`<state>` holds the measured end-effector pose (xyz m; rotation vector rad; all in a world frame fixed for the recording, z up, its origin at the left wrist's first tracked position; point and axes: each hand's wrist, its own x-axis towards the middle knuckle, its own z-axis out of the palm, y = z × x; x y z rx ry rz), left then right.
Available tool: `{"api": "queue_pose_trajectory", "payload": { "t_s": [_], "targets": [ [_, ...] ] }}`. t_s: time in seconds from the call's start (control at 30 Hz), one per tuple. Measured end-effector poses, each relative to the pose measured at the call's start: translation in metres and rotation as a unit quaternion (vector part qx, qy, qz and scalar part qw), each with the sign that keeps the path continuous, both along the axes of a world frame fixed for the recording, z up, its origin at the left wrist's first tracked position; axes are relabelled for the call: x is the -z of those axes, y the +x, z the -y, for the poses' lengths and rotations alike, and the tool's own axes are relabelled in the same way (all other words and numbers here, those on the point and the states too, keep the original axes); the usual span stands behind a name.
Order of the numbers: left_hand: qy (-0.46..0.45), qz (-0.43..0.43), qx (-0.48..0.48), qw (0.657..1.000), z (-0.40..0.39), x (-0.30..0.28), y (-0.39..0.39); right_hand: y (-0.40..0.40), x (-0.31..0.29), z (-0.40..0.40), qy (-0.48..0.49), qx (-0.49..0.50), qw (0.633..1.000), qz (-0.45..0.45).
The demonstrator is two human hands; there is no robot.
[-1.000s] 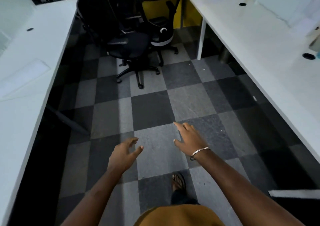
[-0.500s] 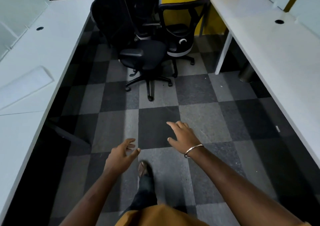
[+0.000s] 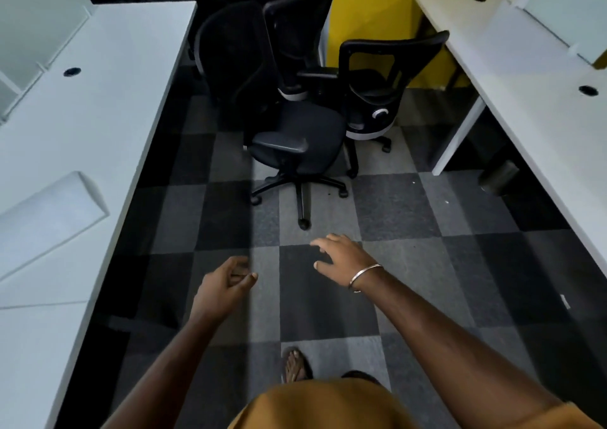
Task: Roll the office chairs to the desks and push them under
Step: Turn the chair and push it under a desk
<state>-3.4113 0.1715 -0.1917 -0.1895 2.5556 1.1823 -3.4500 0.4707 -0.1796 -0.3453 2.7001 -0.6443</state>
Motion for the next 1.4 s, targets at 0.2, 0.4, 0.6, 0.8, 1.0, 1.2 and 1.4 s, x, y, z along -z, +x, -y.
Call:
{"api": "queue_pose_trajectory", "payload": {
  "t_s": [0.2,0.4,0.6,0.8,1.0,1.2,1.4],
  "targets": [
    [0.027,-0.01,-0.009,1.0,0.033,0.0,-0.095,-0.1,0.003,0.038,-0.018,-0.008,1.0,0.018],
    [0.025,0.009,-0.012,1.0,0.064,0.01,-0.189,-0.203,0.015,0.064,-0.032,-0.013,0.999,0.023],
    [-0.002,-0.01,-0.04,0.999,0.087,0.013,-0.298,-0.331,0.028,0.085,-0.036,-0.02,0.999,0.029],
    [-0.013,-0.028,-0.053,0.998,0.102,0.007,-0.392,-0.453,0.018,0.124,-0.043,-0.033,0.998,0.024],
    [-0.008,-0.01,-0.052,0.999,0.126,0.018,-0.464,-0.555,-0.007,0.168,-0.061,-0.024,0.998,-0.021],
    [-0.006,-0.005,-0.021,1.0,0.178,0.032,-0.544,-0.651,-0.026,0.232,-0.084,0.061,0.989,-0.109],
    [0.0,-0.017,-0.013,1.0,0.232,0.033,-0.603,-0.733,-0.049,0.302,0.016,0.143,0.987,-0.077]
  ]
}}
